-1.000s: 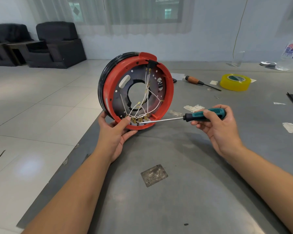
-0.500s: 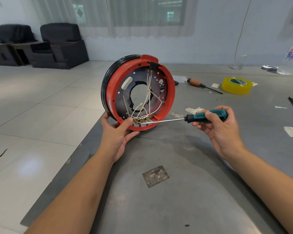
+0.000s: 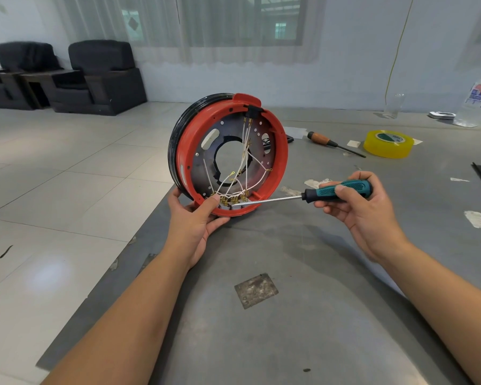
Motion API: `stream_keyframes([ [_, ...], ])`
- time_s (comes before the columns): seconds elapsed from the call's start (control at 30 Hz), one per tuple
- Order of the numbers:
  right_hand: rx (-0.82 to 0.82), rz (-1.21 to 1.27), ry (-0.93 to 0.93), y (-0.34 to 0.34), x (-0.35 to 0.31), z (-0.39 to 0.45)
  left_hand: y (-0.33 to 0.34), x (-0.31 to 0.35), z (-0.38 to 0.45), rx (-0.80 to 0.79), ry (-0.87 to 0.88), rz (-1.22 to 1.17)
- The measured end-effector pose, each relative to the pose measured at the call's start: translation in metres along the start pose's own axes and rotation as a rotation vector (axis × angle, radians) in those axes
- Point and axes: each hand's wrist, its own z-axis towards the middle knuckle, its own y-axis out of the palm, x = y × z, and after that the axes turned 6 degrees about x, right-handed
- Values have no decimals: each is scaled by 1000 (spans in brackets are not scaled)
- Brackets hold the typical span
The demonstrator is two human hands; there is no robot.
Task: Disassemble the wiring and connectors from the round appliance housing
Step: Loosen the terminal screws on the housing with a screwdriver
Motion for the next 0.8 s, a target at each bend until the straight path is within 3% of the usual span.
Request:
stream_keyframes([
  [0.33, -158, -305, 179, -16, -31, 6, 1, 1, -2, 10, 4, 1],
  [0.47, -236, -576, 221, -15, -48, 9, 1, 0, -3, 3, 14, 8],
  [0.63, -443, -900, 203, -1, -45, -7, 2, -1, -3, 0, 27, 29],
  [0.8, -363, -901, 43, 0, -27, -25, 2, 0, -4, 25, 26, 23],
])
